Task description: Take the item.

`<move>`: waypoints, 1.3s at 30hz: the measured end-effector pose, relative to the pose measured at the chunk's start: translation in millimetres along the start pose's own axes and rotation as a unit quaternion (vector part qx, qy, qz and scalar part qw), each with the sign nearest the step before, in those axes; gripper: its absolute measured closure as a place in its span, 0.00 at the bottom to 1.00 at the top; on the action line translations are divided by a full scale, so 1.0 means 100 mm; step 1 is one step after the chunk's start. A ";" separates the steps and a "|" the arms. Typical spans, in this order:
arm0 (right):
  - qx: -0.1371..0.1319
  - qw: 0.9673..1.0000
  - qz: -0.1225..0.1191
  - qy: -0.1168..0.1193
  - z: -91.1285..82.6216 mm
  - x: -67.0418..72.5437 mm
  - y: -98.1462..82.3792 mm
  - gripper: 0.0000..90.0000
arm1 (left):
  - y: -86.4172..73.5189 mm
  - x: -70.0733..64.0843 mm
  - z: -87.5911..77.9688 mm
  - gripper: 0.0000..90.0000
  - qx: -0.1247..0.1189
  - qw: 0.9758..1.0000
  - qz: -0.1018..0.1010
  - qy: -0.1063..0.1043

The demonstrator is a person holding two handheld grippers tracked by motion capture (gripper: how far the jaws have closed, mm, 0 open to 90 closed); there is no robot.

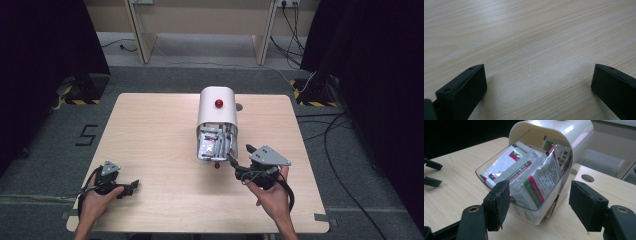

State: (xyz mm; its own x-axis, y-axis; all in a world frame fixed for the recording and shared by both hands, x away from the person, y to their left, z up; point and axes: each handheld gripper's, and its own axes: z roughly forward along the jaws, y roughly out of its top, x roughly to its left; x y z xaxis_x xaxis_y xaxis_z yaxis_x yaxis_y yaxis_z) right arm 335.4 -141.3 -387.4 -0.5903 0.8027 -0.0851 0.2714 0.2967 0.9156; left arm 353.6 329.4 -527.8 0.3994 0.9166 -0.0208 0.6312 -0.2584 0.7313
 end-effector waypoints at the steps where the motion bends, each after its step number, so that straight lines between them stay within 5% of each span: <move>1: -0.002 1.000 -0.002 0.000 0.04 0.01 0.02 0.40 | 0.00 0.00 0.00 0.00 0.000 1.000 0.000 0.000; 28: 0.006 0.999 -0.030 -0.024 0.32 0.00 0.13 0.62 | 0.00 0.00 0.00 0.00 0.000 1.000 0.000 0.001; 39: -0.011 1.000 -0.018 -0.018 0.37 -0.05 0.07 0.75 | 0.00 0.00 0.00 0.00 0.000 1.000 0.000 0.001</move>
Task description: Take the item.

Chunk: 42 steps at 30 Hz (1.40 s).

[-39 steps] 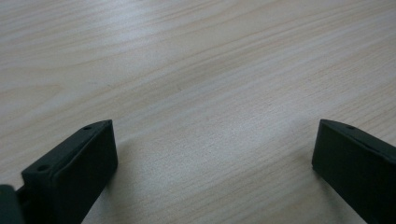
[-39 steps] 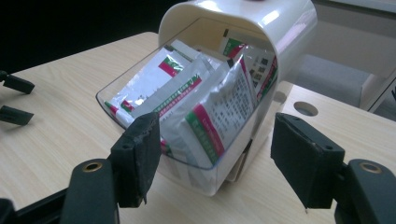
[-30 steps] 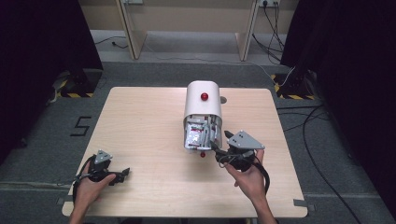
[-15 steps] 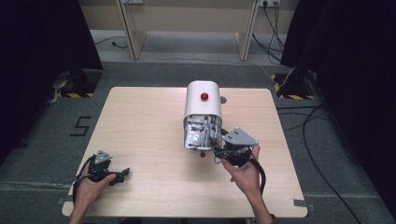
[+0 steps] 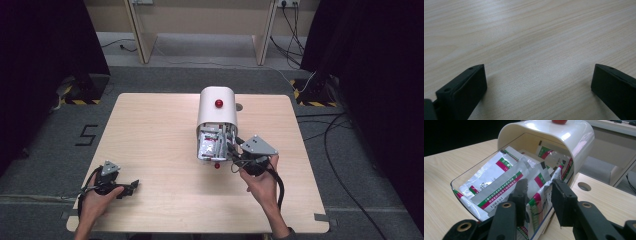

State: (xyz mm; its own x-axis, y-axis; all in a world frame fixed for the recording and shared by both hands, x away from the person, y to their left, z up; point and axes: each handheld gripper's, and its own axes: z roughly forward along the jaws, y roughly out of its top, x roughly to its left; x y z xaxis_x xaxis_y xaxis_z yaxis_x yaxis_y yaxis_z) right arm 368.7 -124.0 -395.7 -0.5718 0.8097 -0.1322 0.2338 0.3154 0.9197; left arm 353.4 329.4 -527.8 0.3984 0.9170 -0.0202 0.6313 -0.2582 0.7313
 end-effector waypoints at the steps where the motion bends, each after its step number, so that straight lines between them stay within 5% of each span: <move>1: -0.001 1.000 0.001 0.002 0.00 0.00 -0.01 0.76 | 0.00 0.00 0.00 0.00 0.000 1.000 0.000 0.000; 9: -0.022 1.000 -0.004 0.008 -0.05 -0.04 -0.01 0.96 | 0.00 0.00 0.00 0.00 0.000 1.000 0.000 0.000; 42: -0.103 0.994 -0.012 0.027 -0.48 -0.03 0.17 0.98 | 0.00 0.00 0.00 0.00 0.000 1.000 -0.001 0.000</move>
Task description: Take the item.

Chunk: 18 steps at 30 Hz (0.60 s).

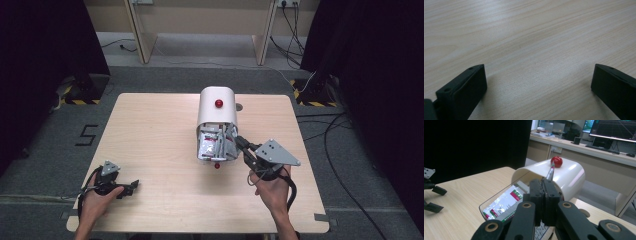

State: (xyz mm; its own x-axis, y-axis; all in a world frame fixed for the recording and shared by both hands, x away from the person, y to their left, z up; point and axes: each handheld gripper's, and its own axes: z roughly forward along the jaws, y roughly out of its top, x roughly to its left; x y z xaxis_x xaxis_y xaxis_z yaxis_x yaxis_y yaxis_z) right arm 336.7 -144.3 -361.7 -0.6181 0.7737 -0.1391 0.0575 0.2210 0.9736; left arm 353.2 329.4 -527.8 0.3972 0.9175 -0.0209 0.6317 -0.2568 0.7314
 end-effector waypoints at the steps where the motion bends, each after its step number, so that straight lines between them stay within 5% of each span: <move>1: -0.003 1.000 0.001 -0.001 -0.01 -0.01 0.00 0.98 | 0.00 0.00 0.00 0.00 0.000 1.000 0.000 0.000; 18: 0.006 0.998 0.019 -0.062 -0.25 -0.42 -0.17 0.98 | 0.00 0.00 0.00 0.00 0.000 1.000 -0.001 0.000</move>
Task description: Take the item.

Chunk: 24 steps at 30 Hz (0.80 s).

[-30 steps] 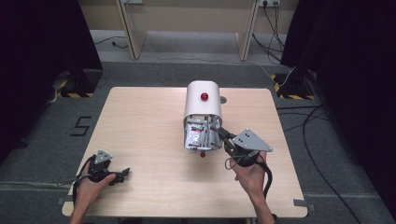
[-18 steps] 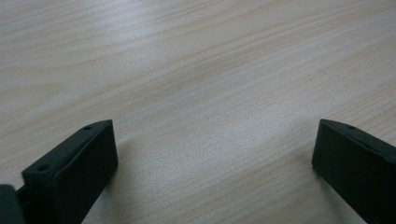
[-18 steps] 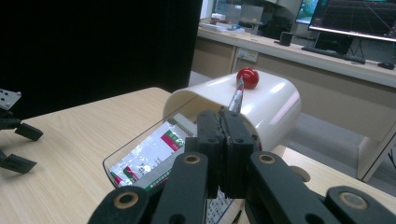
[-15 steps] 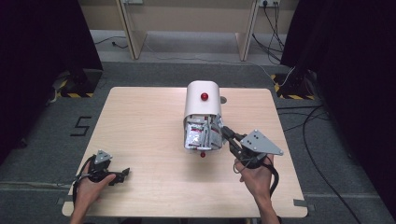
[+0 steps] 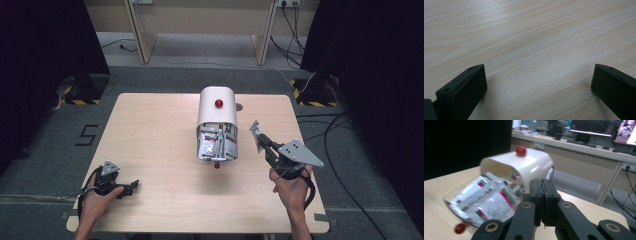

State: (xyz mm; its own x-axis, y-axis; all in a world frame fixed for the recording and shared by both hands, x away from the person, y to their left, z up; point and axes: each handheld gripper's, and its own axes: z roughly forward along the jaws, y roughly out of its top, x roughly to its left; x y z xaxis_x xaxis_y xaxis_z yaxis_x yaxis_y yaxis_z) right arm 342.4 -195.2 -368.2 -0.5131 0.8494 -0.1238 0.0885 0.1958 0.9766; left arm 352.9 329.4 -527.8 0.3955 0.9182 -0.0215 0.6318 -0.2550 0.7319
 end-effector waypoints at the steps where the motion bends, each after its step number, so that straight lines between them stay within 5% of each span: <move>1: 0.005 1.000 0.006 -0.003 0.00 -0.04 -0.03 0.98 | 0.00 0.00 0.00 0.00 0.000 1.000 0.000 0.000; 8: 0.025 0.999 0.023 -0.024 0.05 -0.23 -0.19 0.98 | 0.00 0.00 0.00 0.00 0.000 1.000 0.000 0.000; 24: 0.069 0.997 0.031 -0.031 0.26 -0.35 -0.45 0.98 | 0.00 0.00 0.00 0.00 0.000 1.000 0.000 0.000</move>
State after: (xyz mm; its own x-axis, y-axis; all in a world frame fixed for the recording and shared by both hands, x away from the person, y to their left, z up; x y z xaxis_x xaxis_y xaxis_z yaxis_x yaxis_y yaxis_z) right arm 378.6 -221.3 -412.6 -0.4494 0.8899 -0.0781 0.2376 0.2034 0.9498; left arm 352.9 329.4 -527.8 0.3956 0.9182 -0.0216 0.6318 -0.2550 0.7320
